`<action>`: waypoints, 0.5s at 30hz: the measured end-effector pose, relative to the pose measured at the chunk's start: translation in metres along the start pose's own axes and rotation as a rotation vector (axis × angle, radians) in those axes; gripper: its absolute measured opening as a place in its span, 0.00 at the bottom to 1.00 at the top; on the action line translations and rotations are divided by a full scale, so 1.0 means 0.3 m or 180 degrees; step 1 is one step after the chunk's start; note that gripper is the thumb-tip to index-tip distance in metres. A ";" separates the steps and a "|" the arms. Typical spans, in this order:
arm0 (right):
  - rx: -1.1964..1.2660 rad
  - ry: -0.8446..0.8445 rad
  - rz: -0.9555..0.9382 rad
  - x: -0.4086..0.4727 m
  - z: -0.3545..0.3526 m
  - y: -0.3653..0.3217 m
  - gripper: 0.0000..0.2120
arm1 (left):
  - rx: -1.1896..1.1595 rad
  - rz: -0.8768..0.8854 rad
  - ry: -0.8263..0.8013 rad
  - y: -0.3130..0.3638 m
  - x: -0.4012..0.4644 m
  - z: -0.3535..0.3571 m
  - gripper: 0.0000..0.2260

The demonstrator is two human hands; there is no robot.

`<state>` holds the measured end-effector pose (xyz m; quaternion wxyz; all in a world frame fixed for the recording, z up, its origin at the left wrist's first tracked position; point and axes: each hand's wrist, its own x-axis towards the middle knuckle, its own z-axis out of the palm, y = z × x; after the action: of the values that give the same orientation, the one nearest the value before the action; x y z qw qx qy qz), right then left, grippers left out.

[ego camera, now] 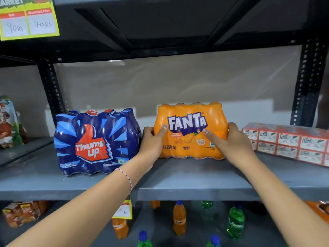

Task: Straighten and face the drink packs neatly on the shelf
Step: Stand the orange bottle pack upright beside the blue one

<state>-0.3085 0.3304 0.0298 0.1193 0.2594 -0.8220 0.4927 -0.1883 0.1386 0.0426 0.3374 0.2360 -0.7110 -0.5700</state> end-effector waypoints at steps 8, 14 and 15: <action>-0.0070 -0.0084 -0.0122 -0.074 -0.039 0.023 0.29 | 0.0250 0.0281 -0.0047 -0.023 -0.118 -0.025 0.23; 0.0148 -0.0039 -0.0290 -0.144 -0.074 0.047 0.32 | 0.0366 0.0720 -0.0266 -0.050 -0.191 -0.076 0.19; 0.0179 -0.0024 -0.0295 -0.148 -0.075 0.048 0.32 | 0.0362 0.0746 -0.0317 -0.053 -0.196 -0.083 0.19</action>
<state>-0.2803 0.3691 0.0099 0.1317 0.3023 -0.7954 0.5086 -0.1316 0.1611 0.0178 0.3521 0.1415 -0.7807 -0.4965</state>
